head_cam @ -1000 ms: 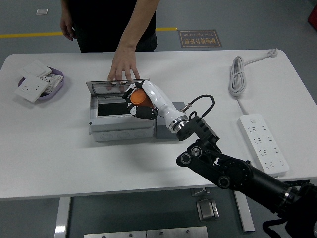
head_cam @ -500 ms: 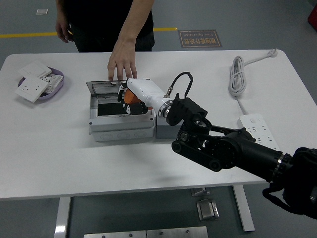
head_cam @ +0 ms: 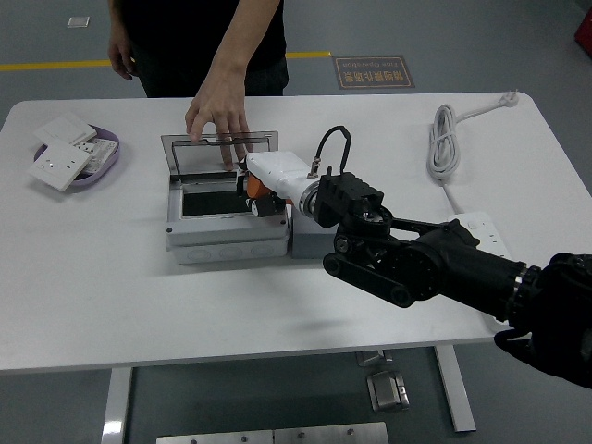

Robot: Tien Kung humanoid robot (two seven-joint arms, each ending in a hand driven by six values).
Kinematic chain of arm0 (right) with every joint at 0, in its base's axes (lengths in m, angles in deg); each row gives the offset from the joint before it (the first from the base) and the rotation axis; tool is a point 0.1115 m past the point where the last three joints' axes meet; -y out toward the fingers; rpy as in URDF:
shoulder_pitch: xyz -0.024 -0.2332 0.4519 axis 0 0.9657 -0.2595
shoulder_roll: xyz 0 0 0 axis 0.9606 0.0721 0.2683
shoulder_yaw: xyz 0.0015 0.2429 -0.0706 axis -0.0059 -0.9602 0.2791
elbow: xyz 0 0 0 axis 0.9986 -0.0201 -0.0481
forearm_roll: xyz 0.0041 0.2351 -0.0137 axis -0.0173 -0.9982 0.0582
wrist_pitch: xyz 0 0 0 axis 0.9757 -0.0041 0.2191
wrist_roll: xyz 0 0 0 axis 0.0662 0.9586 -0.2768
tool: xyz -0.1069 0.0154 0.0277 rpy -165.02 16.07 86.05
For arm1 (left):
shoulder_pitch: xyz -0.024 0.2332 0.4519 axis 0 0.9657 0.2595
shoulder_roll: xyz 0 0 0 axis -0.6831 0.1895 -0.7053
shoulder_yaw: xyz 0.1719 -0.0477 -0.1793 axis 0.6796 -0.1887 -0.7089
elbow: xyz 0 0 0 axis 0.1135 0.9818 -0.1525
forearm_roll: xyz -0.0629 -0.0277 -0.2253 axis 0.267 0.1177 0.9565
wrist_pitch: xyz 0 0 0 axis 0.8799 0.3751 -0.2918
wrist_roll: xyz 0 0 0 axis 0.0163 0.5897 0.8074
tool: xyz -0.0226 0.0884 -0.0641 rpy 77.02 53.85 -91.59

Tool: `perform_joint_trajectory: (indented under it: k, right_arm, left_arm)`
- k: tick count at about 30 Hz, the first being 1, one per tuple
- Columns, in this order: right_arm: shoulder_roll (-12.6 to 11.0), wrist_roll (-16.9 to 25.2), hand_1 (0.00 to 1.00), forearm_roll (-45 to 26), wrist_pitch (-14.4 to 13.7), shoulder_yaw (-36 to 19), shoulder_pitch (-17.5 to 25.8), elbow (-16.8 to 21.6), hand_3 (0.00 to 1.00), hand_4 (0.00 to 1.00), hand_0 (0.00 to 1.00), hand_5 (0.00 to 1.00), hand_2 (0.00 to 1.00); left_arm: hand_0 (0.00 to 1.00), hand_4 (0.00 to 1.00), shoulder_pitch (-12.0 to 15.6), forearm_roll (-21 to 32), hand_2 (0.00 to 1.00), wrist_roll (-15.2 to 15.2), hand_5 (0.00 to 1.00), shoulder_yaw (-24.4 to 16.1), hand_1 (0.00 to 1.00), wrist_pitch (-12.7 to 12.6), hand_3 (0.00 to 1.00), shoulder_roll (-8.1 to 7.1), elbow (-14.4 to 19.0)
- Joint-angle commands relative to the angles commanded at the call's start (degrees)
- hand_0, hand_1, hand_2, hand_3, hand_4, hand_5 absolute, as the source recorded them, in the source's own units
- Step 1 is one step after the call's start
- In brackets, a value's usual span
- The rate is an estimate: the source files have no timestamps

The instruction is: Pick up the cylinder from the cube,place it in the box,flap close box

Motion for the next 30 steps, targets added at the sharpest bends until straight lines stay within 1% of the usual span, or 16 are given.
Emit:
perform_joint_trajectory:
  k: [1, 2, 7, 8, 13, 14, 19, 20, 25, 26, 30]
  right_arm:
    - [0.0, 0.1, 0.441, -0.2, -0.2, 0.2, -0.1, -0.1, 0.407, 0.064, 0.393, 0.002, 0.414]
    - [0.0, 0.1, 0.659, -0.4, -0.3, 0.4, -0.3, -0.1, 0.633, 0.143, 0.748, 0.083, 0.653]
    - [0.0, 0.5, 0.659, -1.4, -1.1, 0.8, -0.8, 0.1, 0.633, 0.143, 0.748, 0.083, 0.653]
    - [0.0, 0.6, 0.736, -1.6, -1.2, 0.9, -0.8, 0.2, 0.71, 0.339, 0.809, 0.154, 0.751]
    - [0.0, 1.0, 0.736, -2.3, -1.8, 0.9, -1.4, 0.4, 0.71, 0.339, 0.809, 0.154, 0.751]
    - [0.0, 1.0, 0.752, -2.4, -1.9, 0.9, -1.5, 0.4, 0.75, 0.394, 0.843, 0.179, 0.781]
    - [0.0, 1.4, 0.752, -2.8, -2.3, 0.7, -2.0, 0.3, 0.75, 0.394, 0.843, 0.179, 0.781]
    - [0.0, 1.5, 0.761, -2.9, -2.5, 0.8, -2.1, 0.3, 0.772, 0.424, 0.854, 0.193, 0.785]
    - [0.0, 1.9, 0.761, -3.8, -3.4, 1.0, -2.0, 0.2, 0.772, 0.424, 0.854, 0.193, 0.785]
    - [0.0, 2.0, 0.766, -4.0, -3.6, 1.1, -2.0, 0.3, 0.791, 0.45, 0.86, 0.182, 0.793]
    - [0.0, 2.5, 0.766, -4.6, -3.9, 1.1, -1.9, 0.4, 0.791, 0.45, 0.86, 0.182, 0.793]
  left_arm:
    - [0.574, 0.624, 0.0, 0.0, 0.555, 0.0, 0.322, 0.0, 0.601, 0.0, 0.58, -0.03, 0.0]
    - [0.574, 0.623, 0.0, -0.1, 0.555, 0.0, 0.323, -0.1, 0.601, 0.0, 0.58, -0.07, 0.0]
    - [0.574, 0.623, -0.3, -0.5, 0.555, -0.2, 0.323, -0.3, 0.601, 0.1, 0.58, -0.16, 0.0]
    - [0.573, 0.623, -0.3, -0.5, 0.554, -0.2, 0.325, -0.4, 0.601, 0.1, 0.58, -0.17, 0.0]
    - [0.573, 0.623, -0.5, -1.0, 0.554, -0.3, 0.325, -0.6, 0.601, 0.1, 0.58, -0.2, 0.0]
    - [0.573, 0.621, -0.5, -1.1, 0.554, -0.4, 0.325, -0.7, 0.601, 0.1, 0.579, -0.21, 0.0]
    - [0.573, 0.621, -0.8, -1.5, 0.554, -0.4, 0.325, -0.9, 0.601, 0.2, 0.579, -0.26, 0.0]
    - [0.573, 0.62, -0.9, -1.6, 0.554, -0.5, 0.327, -0.9, 0.601, 0.2, 0.579, -0.28, 0.0]
    - [0.573, 0.62, -1.2, -1.9, 0.554, -0.5, 0.327, -1.0, 0.601, 0.3, 0.579, -0.28, 0.0]
    - [0.573, 0.618, -1.3, -1.9, 0.553, -0.5, 0.329, -1.0, 0.601, 0.3, 0.578, -0.27, 0.0]
    - [0.573, 0.618, -1.6, -2.1, 0.553, -0.6, 0.329, -1.1, 0.601, 0.4, 0.578, -0.2, 0.0]
